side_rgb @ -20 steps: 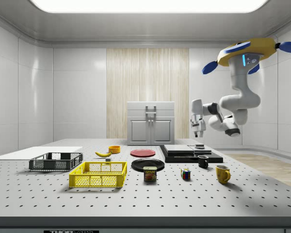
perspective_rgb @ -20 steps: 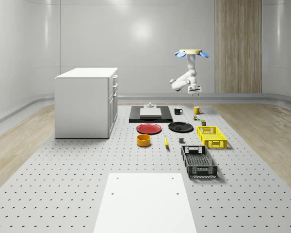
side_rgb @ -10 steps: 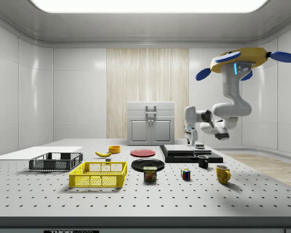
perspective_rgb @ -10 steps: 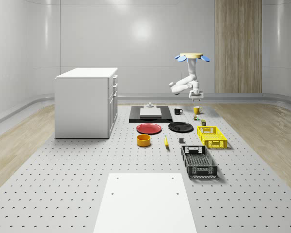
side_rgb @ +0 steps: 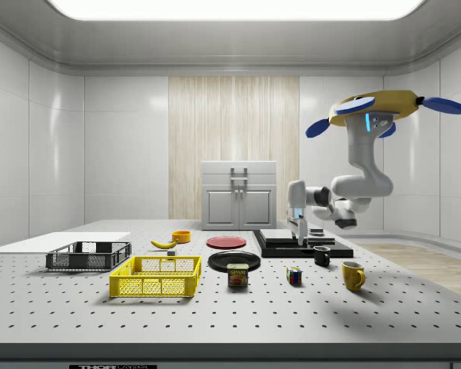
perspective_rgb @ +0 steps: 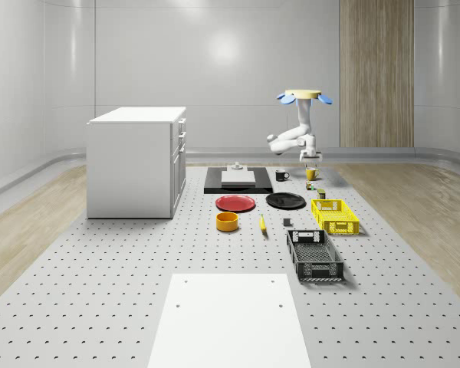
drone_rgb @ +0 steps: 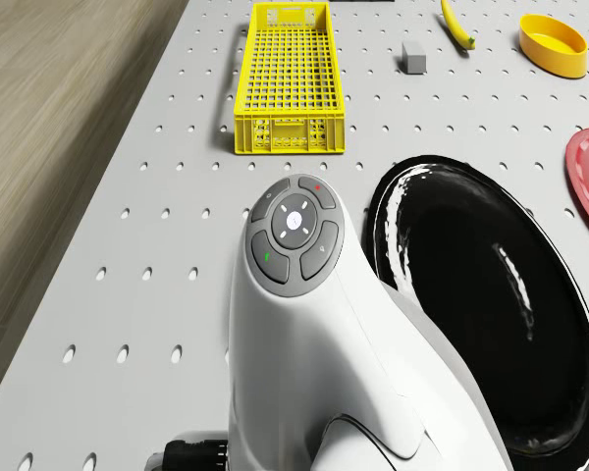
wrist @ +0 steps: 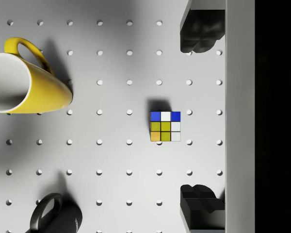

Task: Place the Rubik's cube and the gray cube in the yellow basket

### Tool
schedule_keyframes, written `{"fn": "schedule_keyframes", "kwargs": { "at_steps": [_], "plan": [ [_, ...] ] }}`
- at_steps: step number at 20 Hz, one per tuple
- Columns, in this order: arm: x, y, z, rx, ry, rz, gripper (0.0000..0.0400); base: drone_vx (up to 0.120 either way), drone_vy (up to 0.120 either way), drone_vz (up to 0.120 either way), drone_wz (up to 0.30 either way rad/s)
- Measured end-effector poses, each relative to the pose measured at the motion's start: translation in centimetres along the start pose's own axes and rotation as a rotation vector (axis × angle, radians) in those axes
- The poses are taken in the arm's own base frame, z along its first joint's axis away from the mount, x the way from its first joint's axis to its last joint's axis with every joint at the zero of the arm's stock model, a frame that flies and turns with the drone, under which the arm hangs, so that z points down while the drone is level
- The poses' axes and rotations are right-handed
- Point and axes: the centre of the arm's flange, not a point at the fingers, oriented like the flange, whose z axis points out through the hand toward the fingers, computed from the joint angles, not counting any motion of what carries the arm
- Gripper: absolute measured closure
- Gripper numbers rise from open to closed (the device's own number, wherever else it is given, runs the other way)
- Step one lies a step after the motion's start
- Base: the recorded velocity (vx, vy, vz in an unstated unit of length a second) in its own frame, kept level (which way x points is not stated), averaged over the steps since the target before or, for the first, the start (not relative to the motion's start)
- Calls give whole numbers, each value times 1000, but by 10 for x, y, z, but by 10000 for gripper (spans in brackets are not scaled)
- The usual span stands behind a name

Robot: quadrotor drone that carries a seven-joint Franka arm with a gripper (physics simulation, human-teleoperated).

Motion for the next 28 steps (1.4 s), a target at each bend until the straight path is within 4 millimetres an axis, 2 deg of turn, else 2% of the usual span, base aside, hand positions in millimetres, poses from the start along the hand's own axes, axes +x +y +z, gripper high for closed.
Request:
{"fn": "schedule_keyframes", "kwargs": {
  "at_steps": [16, 28],
  "plan": [
    [0, 0, 1, -2, 2, 0, 0, 0, -10, -120, 0],
    [4, 4, 35, -2, 2, 1, 0, 0, 0, 0, 0]
  ]
}}
